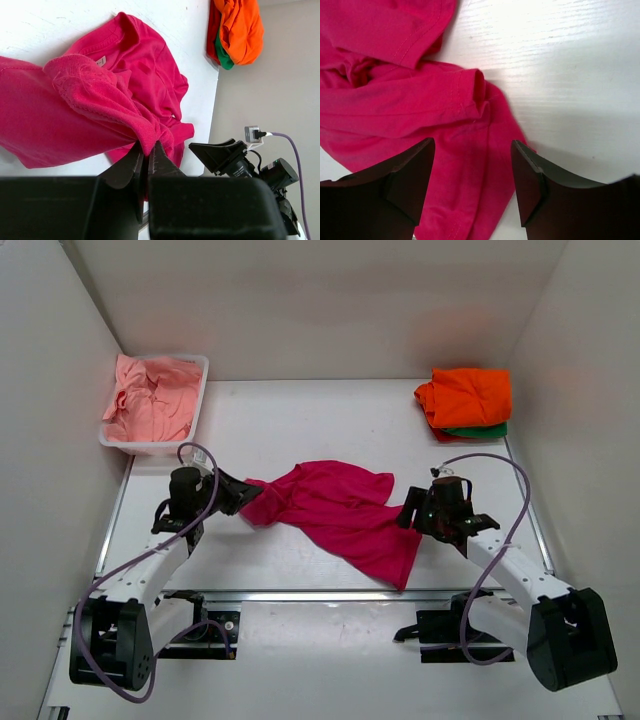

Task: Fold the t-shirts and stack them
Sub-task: Move the tshirt to the center of the board, then flatten out the tshirt

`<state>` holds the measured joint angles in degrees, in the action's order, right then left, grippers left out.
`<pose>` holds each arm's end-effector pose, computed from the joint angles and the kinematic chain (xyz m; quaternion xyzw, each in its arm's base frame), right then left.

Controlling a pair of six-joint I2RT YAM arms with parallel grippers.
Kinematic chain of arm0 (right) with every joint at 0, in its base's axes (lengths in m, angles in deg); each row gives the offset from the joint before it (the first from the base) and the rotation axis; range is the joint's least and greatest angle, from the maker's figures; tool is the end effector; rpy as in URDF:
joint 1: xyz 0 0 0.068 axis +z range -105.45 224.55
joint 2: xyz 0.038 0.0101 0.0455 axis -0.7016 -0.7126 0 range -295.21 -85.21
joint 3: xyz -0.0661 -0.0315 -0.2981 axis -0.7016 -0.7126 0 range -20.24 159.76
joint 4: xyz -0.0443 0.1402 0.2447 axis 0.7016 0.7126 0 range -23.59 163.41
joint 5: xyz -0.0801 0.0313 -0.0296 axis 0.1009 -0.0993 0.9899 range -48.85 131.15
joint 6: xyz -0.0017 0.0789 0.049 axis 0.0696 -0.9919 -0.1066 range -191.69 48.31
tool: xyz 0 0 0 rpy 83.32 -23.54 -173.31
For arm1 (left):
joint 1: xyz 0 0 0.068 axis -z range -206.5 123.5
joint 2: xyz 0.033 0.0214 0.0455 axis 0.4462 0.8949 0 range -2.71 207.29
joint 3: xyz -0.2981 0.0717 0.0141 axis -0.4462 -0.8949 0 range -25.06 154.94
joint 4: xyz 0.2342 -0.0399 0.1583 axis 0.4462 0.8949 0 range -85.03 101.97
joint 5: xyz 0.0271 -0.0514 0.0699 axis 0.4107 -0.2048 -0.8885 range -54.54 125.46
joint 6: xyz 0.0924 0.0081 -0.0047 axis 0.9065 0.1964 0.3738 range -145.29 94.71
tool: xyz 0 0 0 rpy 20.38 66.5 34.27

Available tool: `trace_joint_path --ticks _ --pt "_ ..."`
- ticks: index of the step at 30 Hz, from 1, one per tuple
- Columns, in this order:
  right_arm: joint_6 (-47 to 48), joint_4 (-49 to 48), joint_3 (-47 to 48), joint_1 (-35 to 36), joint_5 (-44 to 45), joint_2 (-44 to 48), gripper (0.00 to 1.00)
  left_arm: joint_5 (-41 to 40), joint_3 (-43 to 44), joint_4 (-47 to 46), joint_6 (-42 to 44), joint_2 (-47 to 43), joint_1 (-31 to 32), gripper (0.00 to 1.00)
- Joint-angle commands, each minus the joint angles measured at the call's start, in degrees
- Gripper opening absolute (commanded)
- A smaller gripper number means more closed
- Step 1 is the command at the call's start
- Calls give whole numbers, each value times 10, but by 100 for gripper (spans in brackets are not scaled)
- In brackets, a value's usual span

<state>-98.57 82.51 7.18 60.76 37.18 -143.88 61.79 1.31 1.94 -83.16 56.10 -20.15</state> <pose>0.2226 0.0707 0.1643 0.0740 0.9281 0.1634 0.3262 0.2495 -0.0652 0.2017 -0.2619 0.8071 -0.4277 0.3116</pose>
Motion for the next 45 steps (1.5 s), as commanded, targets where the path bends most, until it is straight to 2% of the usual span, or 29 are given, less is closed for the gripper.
trace_joint_path --ticks 1,11,13,14,15,16,19,21,28,33,35,38,39,42,45 --pt "19 -48 11 -15 -11 -23 60 0 -9 -20 11 -4 0 0" --pt "39 -97 56 -6 -25 -106 59 7 -16 -16 20 -9 -10 0" --pt "42 -95 71 -8 -32 -122 44 7 -17 -11 21 -10 -10 0" --pt "47 -85 83 -7 -26 -131 26 13 -16 -6 23 -11 -13 0" --pt "51 -77 86 -4 -23 -132 3 13 -18 -6 21 -12 -17 0" --pt "52 -60 104 -1 -18 -134 0 8 -13 -4 22 -13 -20 0" --pt "53 -18 143 0 -22 -122 0 -7 25 27 53 -26 -29 0" --pt "65 15 191 -7 -22 -105 0 -29 68 84 78 -24 -41 0" --pt "93 106 373 -42 -20 -44 0 -187 311 207 161 -42 -57 0" --pt "114 152 512 -85 -48 -28 0 -193 487 268 191 3 -78 0" --pt "125 169 548 -100 -63 -25 0 -190 510 280 186 10 -74 4" --pt "125 215 581 -145 -102 -34 0 -161 489 285 160 2 -80 7" --pt "125 217 568 -158 -121 -22 0 -151 465 283 152 -8 -78 8" --pt "126 216 513 -151 -106 12 0 -123 391 269 131 -36 -82 12" --pt "134 235 492 -152 -103 36 0 -95 351 249 109 -66 -79 13"
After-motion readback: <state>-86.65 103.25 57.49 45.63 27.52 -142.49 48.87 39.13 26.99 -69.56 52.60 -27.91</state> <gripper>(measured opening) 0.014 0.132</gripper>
